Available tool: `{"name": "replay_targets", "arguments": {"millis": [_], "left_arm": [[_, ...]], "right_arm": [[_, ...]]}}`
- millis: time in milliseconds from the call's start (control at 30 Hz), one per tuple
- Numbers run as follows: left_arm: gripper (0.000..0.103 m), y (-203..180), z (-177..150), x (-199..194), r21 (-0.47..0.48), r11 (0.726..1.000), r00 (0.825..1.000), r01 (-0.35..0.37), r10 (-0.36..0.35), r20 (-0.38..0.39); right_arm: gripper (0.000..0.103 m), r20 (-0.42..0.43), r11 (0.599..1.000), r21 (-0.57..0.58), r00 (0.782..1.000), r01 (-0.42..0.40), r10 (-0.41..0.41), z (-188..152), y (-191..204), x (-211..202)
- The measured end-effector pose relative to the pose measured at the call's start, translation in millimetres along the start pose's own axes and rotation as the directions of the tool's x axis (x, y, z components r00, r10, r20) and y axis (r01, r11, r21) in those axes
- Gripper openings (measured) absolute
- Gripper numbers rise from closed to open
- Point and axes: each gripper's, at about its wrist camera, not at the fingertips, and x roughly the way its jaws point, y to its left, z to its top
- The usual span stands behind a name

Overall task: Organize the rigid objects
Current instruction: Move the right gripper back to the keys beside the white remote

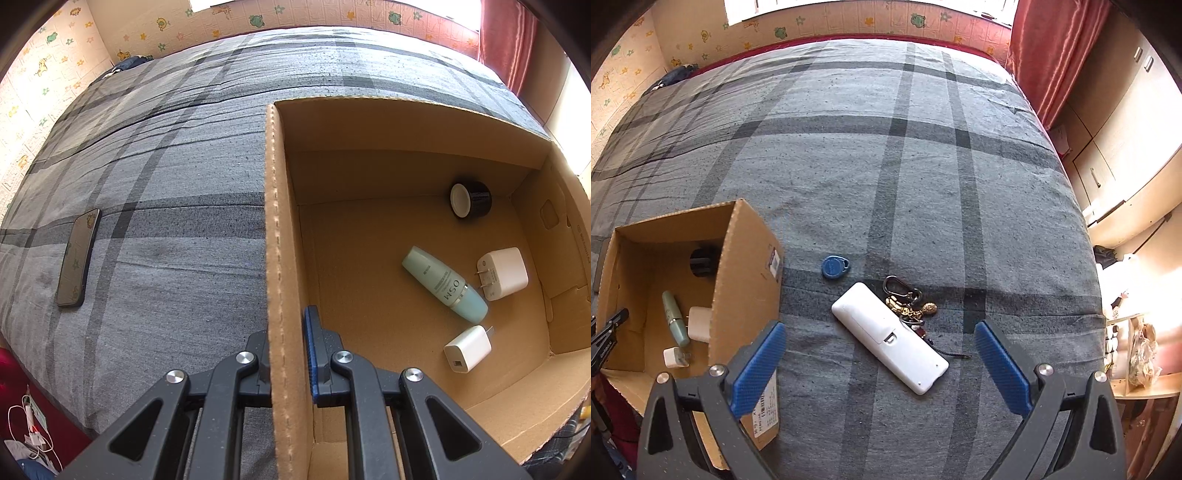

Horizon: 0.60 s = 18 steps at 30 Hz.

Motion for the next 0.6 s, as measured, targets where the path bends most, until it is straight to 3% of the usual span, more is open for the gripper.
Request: {"name": "replay_targets", "arguments": {"millis": [600], "left_arm": [[0.012,1,2,0,-0.002,1.0,1.0,0.002,-0.002,-0.003]], "right_arm": [[0.103,-0.06,0.998,0.054,0.998,-0.024,0.027,-25,-34,68]]}}
